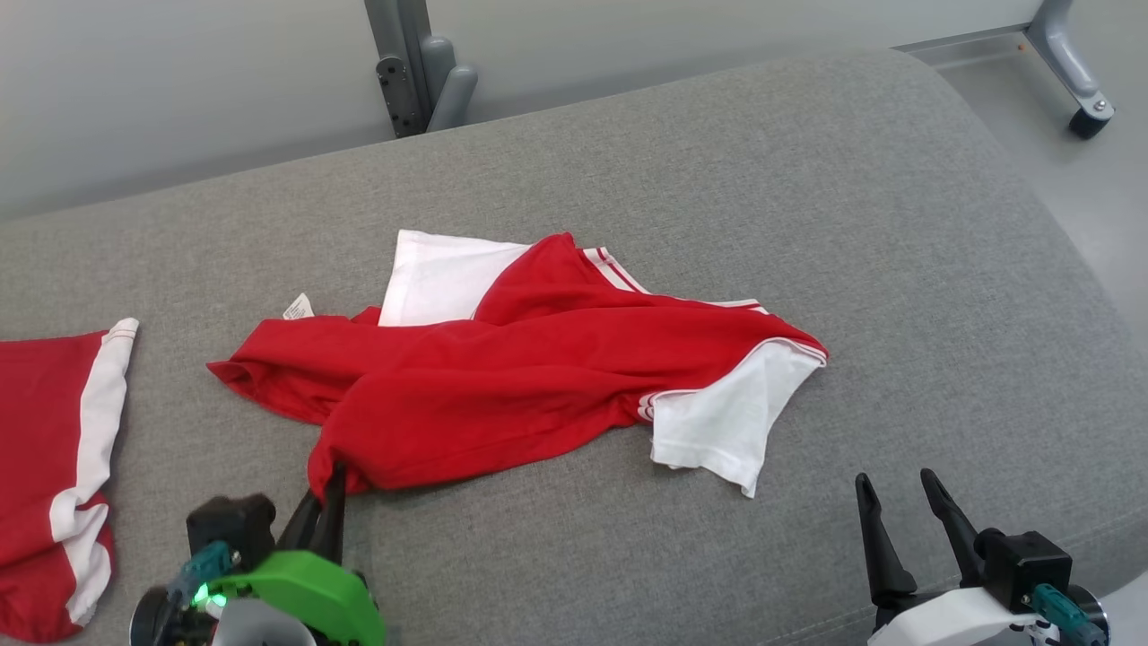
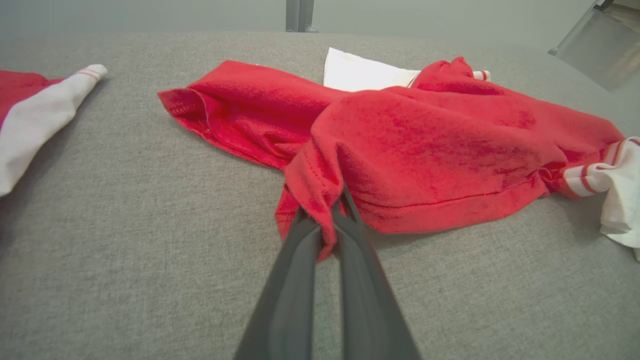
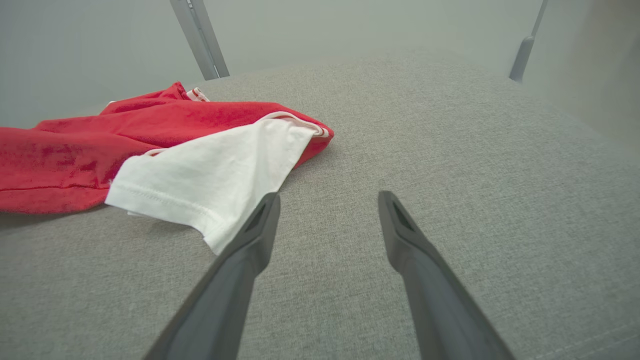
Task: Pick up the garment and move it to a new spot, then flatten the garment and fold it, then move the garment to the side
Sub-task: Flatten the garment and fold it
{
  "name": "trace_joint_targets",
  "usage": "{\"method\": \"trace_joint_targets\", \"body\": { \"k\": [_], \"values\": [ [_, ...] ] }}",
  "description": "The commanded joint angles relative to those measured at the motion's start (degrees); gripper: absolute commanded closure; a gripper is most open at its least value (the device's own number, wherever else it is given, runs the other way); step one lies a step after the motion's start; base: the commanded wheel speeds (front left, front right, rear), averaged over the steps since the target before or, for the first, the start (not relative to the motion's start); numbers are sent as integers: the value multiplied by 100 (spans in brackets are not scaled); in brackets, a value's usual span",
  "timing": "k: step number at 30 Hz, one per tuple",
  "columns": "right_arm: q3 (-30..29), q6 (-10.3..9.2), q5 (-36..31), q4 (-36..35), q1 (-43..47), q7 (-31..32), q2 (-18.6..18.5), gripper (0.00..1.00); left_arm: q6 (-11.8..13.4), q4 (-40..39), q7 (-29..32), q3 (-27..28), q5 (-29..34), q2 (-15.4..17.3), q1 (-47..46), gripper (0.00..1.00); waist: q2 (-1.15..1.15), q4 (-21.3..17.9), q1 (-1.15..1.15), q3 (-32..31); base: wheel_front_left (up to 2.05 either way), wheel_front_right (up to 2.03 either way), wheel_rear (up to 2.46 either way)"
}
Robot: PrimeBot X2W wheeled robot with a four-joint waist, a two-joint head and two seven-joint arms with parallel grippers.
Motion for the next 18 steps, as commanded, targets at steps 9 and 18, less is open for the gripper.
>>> {"method": "trace_joint_targets", "body": {
  "k": [9, 18],
  "values": [
    [-58, -2, -116, 33, 76, -18, -13, 0, 104, 669, -388, 0, -226, -188, 875, 100, 61, 371, 0, -48, 0, 0, 0],
    [113, -2, -146, 220, 56, -18, -80, 0, -94, 966, -639, -162, -269, -455, 666, 100, 61, 696, 0, -152, 0, 0, 0]
  ]
}}
